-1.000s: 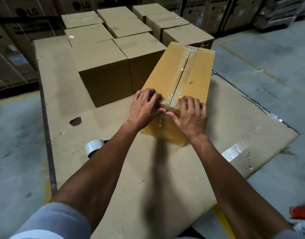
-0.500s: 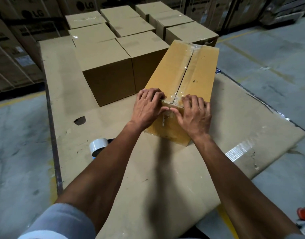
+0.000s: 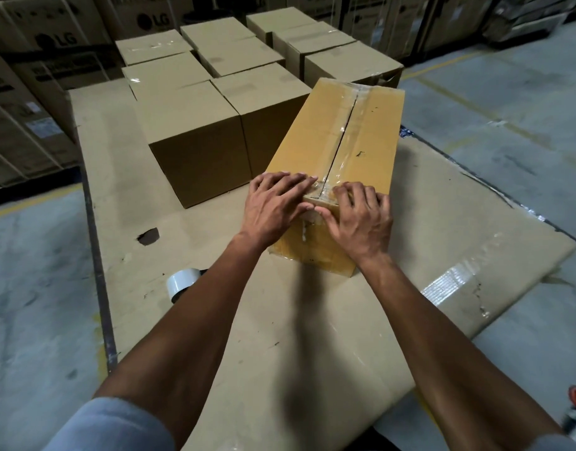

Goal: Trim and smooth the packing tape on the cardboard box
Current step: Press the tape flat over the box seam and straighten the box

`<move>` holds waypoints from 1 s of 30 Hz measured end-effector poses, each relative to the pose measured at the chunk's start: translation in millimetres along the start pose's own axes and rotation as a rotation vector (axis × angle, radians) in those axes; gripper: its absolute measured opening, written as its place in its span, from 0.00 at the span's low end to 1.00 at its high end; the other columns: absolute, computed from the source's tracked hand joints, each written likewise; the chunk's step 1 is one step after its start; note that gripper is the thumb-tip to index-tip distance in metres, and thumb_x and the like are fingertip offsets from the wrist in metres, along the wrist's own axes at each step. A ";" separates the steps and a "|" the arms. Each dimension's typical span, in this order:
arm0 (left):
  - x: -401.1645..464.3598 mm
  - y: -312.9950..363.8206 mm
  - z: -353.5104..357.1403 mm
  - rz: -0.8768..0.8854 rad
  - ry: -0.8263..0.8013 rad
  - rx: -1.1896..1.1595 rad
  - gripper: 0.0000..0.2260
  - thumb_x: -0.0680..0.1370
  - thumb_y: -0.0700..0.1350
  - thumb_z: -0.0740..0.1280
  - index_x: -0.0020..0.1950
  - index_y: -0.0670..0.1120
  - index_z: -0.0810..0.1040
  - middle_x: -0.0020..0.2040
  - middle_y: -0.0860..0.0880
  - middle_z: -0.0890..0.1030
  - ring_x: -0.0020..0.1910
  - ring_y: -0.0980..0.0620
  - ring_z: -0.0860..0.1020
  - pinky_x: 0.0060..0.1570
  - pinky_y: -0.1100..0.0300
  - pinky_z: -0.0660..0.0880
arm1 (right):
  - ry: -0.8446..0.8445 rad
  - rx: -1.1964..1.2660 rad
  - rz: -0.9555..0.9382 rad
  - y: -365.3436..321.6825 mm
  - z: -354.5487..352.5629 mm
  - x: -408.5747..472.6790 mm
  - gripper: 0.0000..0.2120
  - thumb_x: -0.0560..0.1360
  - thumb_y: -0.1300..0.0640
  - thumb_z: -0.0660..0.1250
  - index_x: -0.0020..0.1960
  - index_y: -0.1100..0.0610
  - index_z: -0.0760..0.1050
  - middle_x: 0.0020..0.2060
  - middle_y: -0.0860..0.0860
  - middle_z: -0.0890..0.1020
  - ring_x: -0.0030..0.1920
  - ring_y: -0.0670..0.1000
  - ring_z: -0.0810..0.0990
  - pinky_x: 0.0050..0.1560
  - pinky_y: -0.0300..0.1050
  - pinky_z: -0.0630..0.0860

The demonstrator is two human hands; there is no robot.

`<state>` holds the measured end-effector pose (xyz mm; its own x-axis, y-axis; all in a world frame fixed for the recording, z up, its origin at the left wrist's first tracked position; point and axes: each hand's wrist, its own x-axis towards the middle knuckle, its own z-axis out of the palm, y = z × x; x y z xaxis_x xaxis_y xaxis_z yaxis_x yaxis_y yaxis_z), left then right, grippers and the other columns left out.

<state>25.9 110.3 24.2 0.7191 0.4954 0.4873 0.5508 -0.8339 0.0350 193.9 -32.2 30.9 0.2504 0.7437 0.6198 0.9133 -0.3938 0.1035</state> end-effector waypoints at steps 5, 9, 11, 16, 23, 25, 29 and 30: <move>-1.2 -2.4 -1.5 0.039 -0.040 -0.022 0.29 0.84 0.68 0.61 0.84 0.62 0.65 0.80 0.57 0.73 0.76 0.45 0.71 0.70 0.43 0.65 | -0.026 0.024 -0.042 5.7 1.9 -1.1 0.28 0.82 0.29 0.59 0.72 0.47 0.73 0.63 0.53 0.80 0.58 0.56 0.79 0.56 0.55 0.72; 3.1 -5.6 -13.8 0.069 -0.107 -0.039 0.29 0.84 0.72 0.57 0.83 0.64 0.67 0.81 0.57 0.72 0.77 0.45 0.70 0.69 0.43 0.65 | -0.071 0.019 -0.074 7.0 0.9 -1.4 0.26 0.84 0.31 0.53 0.75 0.42 0.71 0.71 0.51 0.77 0.62 0.56 0.78 0.56 0.54 0.71; 8.8 -6.6 -18.6 0.065 -0.128 -0.036 0.27 0.85 0.71 0.53 0.82 0.65 0.69 0.80 0.57 0.73 0.75 0.46 0.71 0.65 0.44 0.66 | -0.073 0.044 -0.031 4.5 0.5 0.1 0.24 0.86 0.33 0.51 0.74 0.41 0.74 0.73 0.51 0.76 0.62 0.56 0.78 0.56 0.53 0.71; 5.3 -3.6 -8.2 0.051 -0.073 -0.028 0.25 0.85 0.67 0.58 0.81 0.62 0.71 0.79 0.56 0.76 0.72 0.45 0.73 0.64 0.44 0.67 | -0.048 0.017 -0.044 4.0 5.6 -0.6 0.24 0.85 0.32 0.54 0.74 0.42 0.74 0.72 0.50 0.77 0.61 0.55 0.79 0.56 0.53 0.72; 1.0 -4.6 -11.0 0.084 -0.075 -0.026 0.27 0.84 0.68 0.62 0.82 0.61 0.70 0.80 0.55 0.74 0.75 0.44 0.72 0.71 0.43 0.65 | -0.055 0.025 -0.085 7.5 5.7 -3.2 0.26 0.84 0.31 0.56 0.76 0.43 0.72 0.73 0.47 0.77 0.64 0.54 0.77 0.58 0.53 0.70; 1.8 -0.9 -10.7 0.041 -0.066 -0.051 0.24 0.86 0.67 0.58 0.80 0.61 0.73 0.79 0.57 0.75 0.74 0.45 0.73 0.70 0.44 0.65 | -0.049 0.053 -0.053 5.7 5.2 -3.5 0.23 0.86 0.35 0.53 0.75 0.42 0.74 0.72 0.46 0.78 0.63 0.54 0.79 0.58 0.53 0.70; 0.1 4.3 -3.0 -0.011 -0.004 -0.064 0.22 0.87 0.65 0.58 0.78 0.60 0.76 0.77 0.57 0.77 0.73 0.45 0.74 0.69 0.45 0.65 | -0.031 0.032 -0.041 3.2 6.6 -4.0 0.23 0.86 0.35 0.55 0.74 0.43 0.74 0.70 0.46 0.79 0.62 0.53 0.79 0.56 0.53 0.70; -0.6 3.4 -0.7 0.005 0.006 -0.053 0.23 0.86 0.66 0.59 0.79 0.60 0.75 0.77 0.56 0.77 0.73 0.45 0.74 0.70 0.45 0.65 | -0.033 0.009 -0.069 4.6 7.0 -4.3 0.25 0.85 0.33 0.56 0.75 0.43 0.73 0.71 0.47 0.78 0.63 0.53 0.78 0.56 0.53 0.70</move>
<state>27.1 106.9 24.6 0.7189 0.4900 0.4931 0.5242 -0.8480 0.0784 199.2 -33.5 23.3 0.1968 0.7863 0.5857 0.9318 -0.3359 0.1378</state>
